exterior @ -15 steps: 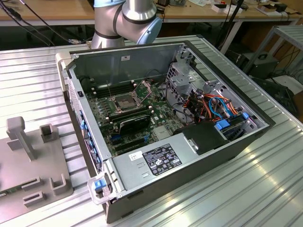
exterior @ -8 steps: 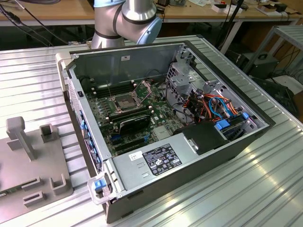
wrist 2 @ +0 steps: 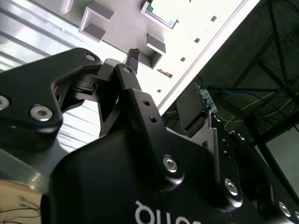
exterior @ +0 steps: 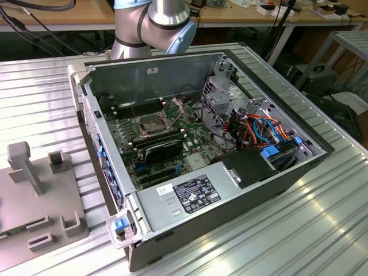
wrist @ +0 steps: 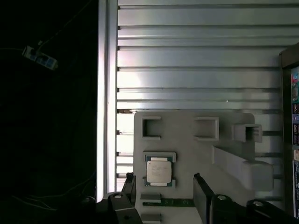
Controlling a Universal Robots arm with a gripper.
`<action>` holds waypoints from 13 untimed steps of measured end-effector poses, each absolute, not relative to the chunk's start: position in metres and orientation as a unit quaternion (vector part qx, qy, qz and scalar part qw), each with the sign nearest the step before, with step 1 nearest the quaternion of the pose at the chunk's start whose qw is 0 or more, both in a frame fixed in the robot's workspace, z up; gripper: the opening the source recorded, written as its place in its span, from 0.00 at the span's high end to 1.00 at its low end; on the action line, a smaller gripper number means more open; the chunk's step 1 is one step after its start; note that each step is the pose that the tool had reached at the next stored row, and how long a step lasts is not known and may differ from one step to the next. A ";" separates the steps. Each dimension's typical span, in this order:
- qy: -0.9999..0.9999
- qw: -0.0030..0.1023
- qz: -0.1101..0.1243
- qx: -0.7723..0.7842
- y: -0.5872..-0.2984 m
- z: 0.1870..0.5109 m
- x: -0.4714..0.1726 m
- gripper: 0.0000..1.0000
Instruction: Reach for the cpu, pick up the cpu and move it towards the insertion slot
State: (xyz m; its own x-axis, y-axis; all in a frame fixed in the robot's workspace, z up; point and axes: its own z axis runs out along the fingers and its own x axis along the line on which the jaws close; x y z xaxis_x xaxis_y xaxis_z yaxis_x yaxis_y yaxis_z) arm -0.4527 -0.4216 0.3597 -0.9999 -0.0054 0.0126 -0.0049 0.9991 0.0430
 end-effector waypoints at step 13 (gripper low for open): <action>-1.000 0.006 -0.022 0.004 -0.422 0.335 -0.453 0.32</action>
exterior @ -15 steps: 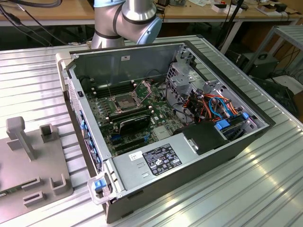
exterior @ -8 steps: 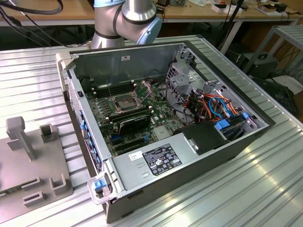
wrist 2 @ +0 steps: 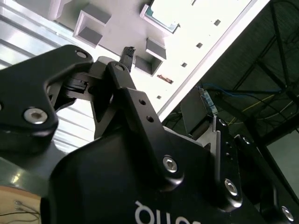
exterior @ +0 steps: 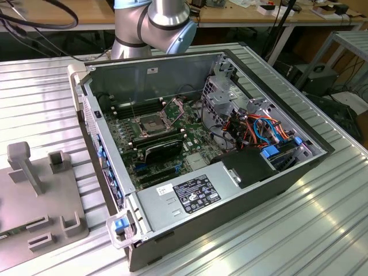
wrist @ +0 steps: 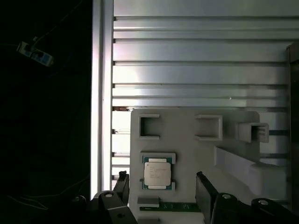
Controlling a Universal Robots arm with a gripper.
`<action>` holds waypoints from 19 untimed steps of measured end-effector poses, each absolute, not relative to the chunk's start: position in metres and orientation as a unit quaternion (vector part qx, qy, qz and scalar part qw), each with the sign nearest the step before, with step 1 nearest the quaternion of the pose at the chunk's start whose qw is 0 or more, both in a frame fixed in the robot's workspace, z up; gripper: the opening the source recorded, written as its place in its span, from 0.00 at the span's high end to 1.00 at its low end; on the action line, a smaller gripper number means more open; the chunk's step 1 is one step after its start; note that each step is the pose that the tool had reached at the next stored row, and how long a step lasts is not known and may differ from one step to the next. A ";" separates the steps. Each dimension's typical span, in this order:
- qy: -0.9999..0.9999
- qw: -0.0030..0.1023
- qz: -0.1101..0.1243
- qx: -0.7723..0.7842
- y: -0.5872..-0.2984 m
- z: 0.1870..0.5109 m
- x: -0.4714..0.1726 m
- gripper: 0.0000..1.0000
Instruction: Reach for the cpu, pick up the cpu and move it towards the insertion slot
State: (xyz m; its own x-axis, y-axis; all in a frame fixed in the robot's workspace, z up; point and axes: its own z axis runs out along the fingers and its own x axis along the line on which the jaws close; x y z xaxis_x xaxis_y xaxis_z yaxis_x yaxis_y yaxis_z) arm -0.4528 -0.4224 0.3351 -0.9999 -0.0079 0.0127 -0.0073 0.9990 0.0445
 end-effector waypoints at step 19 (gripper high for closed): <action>-1.000 0.006 -0.022 0.004 -0.433 0.306 -0.457 0.32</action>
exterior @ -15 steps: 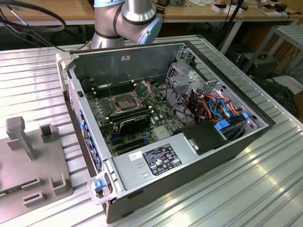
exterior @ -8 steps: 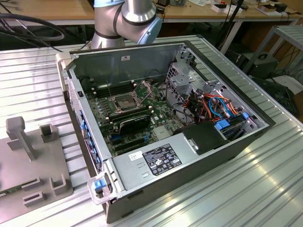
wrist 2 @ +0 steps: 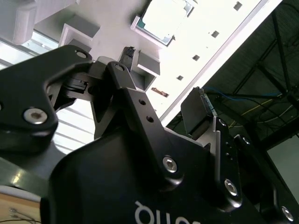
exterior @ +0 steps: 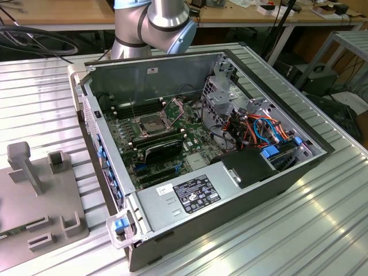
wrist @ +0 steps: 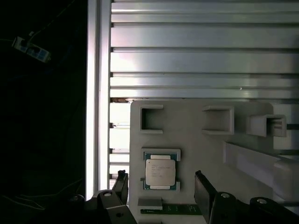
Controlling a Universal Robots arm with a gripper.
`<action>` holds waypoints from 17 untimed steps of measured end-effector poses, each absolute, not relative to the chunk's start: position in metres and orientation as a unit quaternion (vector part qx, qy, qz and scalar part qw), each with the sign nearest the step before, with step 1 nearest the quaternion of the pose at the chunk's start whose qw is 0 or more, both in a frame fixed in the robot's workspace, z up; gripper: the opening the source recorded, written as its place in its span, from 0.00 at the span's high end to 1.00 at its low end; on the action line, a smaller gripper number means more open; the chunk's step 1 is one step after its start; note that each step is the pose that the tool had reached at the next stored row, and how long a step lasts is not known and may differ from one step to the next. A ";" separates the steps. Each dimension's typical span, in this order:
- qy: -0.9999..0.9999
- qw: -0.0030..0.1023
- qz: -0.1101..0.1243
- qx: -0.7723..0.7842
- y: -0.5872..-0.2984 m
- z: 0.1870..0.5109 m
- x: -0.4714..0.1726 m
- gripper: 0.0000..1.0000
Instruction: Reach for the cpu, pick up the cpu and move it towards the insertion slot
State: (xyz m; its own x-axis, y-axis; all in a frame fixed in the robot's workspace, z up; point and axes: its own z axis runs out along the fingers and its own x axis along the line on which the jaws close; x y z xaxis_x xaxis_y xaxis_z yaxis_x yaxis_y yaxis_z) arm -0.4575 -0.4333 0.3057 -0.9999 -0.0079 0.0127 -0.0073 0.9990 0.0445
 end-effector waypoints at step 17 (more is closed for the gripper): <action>-1.000 0.006 -0.022 0.004 -0.434 0.299 -0.457 0.32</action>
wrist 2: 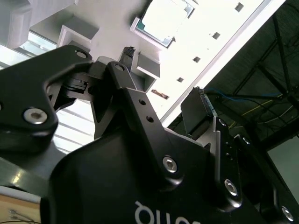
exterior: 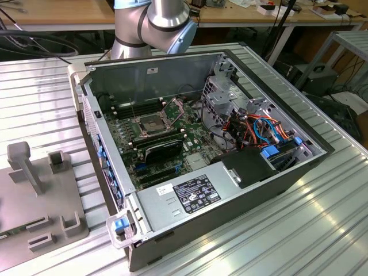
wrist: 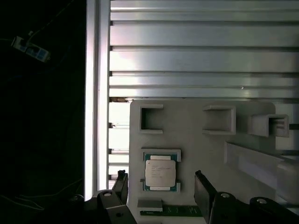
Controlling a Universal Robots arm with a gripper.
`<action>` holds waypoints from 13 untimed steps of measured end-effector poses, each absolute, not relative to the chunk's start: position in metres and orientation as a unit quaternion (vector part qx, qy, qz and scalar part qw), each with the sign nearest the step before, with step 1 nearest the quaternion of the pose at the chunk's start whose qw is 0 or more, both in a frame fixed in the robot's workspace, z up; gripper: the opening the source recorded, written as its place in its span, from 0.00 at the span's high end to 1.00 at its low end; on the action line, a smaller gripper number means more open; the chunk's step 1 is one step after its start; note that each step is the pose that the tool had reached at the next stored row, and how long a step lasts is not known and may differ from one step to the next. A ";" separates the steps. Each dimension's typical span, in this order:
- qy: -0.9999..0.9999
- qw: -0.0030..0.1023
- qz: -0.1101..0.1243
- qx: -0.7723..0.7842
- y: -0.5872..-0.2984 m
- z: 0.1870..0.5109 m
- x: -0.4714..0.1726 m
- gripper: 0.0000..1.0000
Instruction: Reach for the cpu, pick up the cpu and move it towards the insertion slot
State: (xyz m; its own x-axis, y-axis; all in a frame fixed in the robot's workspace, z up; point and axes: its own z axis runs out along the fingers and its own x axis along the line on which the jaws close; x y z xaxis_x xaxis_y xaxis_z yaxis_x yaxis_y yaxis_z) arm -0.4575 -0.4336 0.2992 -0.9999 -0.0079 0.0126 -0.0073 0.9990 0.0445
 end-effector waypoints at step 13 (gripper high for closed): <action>-1.000 0.006 -0.022 -0.003 -0.434 0.285 -0.457 0.32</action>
